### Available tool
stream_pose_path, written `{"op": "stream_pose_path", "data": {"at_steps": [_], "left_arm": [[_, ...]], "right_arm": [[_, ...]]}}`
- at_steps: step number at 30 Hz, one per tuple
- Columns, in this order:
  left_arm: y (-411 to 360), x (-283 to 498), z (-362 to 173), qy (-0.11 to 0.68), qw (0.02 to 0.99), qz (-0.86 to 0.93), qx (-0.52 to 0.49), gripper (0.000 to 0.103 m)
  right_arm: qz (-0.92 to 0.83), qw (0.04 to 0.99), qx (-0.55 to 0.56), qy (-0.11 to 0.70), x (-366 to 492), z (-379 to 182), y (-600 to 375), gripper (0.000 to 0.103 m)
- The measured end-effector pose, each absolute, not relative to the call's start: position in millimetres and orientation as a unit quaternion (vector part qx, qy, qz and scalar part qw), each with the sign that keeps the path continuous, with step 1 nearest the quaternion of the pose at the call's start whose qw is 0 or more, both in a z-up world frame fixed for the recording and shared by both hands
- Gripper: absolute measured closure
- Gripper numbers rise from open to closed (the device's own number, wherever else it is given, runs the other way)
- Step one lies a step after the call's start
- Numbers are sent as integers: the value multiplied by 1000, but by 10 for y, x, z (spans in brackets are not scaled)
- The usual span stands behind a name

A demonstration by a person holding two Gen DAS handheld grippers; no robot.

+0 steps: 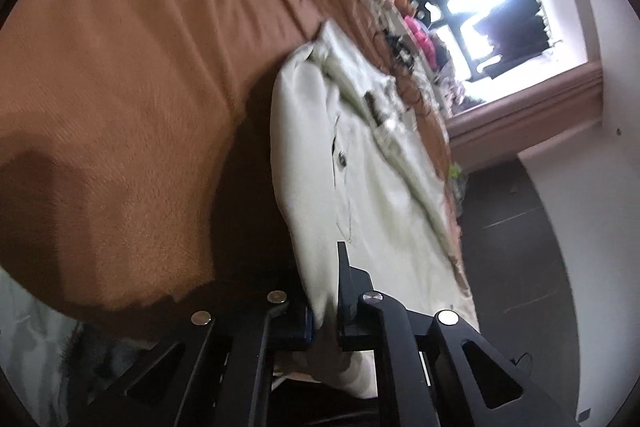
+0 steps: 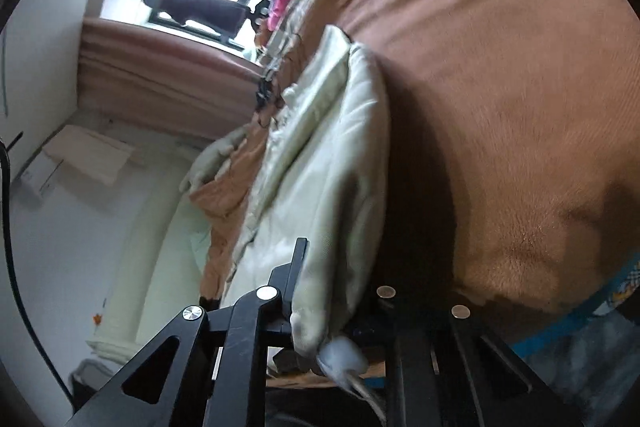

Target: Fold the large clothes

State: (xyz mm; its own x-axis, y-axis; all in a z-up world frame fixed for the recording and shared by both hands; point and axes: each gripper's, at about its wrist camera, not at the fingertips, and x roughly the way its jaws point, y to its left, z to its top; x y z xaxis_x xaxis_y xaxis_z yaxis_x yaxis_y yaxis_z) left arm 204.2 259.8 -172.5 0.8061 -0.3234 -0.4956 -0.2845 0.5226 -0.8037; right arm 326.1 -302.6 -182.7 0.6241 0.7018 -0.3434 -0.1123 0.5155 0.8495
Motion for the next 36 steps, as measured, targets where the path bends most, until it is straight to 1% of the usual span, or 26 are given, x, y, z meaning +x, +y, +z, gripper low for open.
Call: {"op": "stream_pose_path", "data": {"at_steps": [14, 20, 29, 32, 36], "left_arm": [[2620, 1352, -835, 212, 843, -43, -493, 98], [2556, 1088, -497, 183, 851, -45, -491, 98], [2421, 450, -200, 146, 856, -48, -494, 98], [2361, 258, 4, 121, 862, -58, -489, 98], [2343, 192, 251, 105, 870, -71, -477, 98]], "right_arm": [[320, 819, 388, 278, 2556, -771, -3039, 87], [339, 824, 376, 255, 2228, -538, -3107, 87], [367, 818, 377, 232, 1664, -260, -3245, 87], [375, 820, 370, 224, 1493, -123, -3276, 87], [380, 820, 369, 215, 1413, 63, -3305, 87]]}}
